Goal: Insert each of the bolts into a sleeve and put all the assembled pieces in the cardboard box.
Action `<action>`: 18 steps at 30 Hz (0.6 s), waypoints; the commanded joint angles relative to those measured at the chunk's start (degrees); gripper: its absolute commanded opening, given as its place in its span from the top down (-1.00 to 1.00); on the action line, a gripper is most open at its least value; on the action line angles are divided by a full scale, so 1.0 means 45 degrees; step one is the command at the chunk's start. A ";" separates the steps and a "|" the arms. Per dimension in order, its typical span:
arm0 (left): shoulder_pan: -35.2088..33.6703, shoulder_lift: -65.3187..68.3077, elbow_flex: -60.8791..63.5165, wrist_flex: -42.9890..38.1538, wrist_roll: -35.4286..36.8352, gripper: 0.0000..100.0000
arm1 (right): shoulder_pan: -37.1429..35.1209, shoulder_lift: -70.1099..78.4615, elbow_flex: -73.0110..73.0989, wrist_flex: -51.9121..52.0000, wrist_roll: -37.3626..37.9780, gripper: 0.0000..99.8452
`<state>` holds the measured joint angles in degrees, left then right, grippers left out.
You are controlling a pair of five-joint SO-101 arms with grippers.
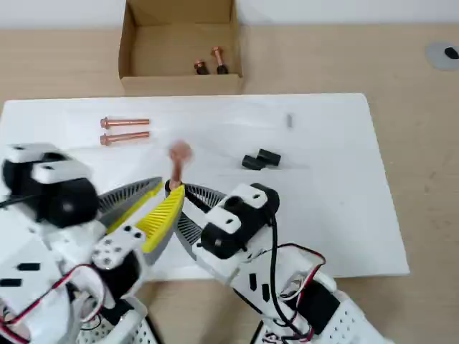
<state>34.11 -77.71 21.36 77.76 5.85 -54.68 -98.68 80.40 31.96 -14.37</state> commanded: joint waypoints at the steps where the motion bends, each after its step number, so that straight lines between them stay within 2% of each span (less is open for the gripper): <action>1: 0.0176 0.0107 -0.0547 0.0117 0.0195 0.74 | -0.0166 -0.0186 -0.0088 -0.0254 -0.0098 0.95; 9: -0.1680 0.0107 -0.0801 0.0234 0.0156 0.74 | -0.0166 -0.0186 -0.0127 -0.0254 -0.0098 0.95; 18: -0.1758 0.1319 -0.3458 0.2227 0.0156 0.70 | -0.0088 -0.0186 -0.0127 -0.0254 -0.0098 0.95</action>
<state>27.16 -74.90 11.87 85.67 6.29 -54.95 -98.68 80.31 31.96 -14.37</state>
